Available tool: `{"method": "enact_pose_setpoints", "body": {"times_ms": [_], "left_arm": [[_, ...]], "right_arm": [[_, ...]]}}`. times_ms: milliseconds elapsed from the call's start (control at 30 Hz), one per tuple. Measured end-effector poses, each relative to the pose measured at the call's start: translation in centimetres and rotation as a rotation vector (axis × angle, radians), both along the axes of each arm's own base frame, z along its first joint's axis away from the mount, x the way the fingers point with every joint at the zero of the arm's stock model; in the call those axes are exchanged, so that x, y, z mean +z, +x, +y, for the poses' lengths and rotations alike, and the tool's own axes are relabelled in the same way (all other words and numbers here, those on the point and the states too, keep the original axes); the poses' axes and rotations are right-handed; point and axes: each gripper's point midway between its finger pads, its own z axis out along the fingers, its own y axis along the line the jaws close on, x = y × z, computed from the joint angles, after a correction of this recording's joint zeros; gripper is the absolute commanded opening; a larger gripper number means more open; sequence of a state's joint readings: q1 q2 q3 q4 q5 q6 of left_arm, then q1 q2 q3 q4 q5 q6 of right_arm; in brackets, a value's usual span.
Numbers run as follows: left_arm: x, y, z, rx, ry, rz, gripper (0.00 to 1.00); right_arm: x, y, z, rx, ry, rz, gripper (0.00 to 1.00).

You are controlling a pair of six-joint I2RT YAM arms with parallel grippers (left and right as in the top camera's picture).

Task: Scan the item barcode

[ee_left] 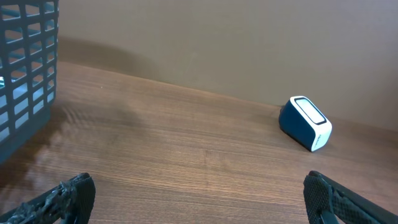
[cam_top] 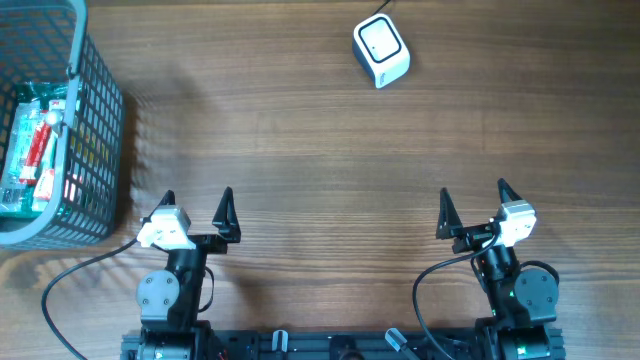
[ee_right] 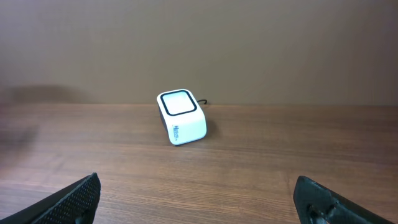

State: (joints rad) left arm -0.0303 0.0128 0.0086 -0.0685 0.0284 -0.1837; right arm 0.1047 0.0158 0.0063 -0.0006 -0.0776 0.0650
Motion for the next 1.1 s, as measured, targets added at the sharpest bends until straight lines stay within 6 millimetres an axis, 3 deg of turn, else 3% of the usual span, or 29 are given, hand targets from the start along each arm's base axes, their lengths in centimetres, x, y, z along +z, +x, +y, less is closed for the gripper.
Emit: {"method": "enact_pose_setpoints", "body": {"times_ms": [133,300,400,533,600,700,833,967,1100], "left_arm": [[0.2,0.0,-0.3,-0.016,-0.001,-0.008,1.00],[2.4,-0.5,-1.6,-0.094,-0.006,-0.028,1.00],[7.7,-1.8,-1.9,-0.112,-0.007,-0.043,1.00],[18.2,-3.8,-2.0,-0.126,-0.004,0.062,1.00],[19.8,-3.7,-2.0,-0.121,-0.005,0.211,1.00],[23.0,-1.6,-1.9,-0.116,0.012,0.377,1.00],[27.7,4.7,-2.0,-0.116,0.031,0.395,1.00],[29.7,9.8,-0.8,-0.043,0.055,0.348,1.00],[29.2,13.0,3.7,0.188,0.102,0.347,1.00]], "right_arm": [[0.0,0.0,0.0,0.000,0.000,0.000,1.00],[0.0,0.0,0.0,0.000,0.000,0.000,1.00],[0.0,0.0,0.0,0.000,0.000,0.000,1.00],[0.0,0.0,0.0,0.000,0.000,0.000,1.00],[0.0,0.0,0.0,0.000,0.000,0.000,1.00],[-0.1,0.0,0.0,0.000,0.000,0.002,1.00],[-0.1,0.0,0.0,0.000,0.000,0.003,1.00],[-0.1,0.0,0.0,0.000,0.000,0.002,1.00],[-0.1,0.0,0.0,0.000,0.000,0.002,1.00]]}}
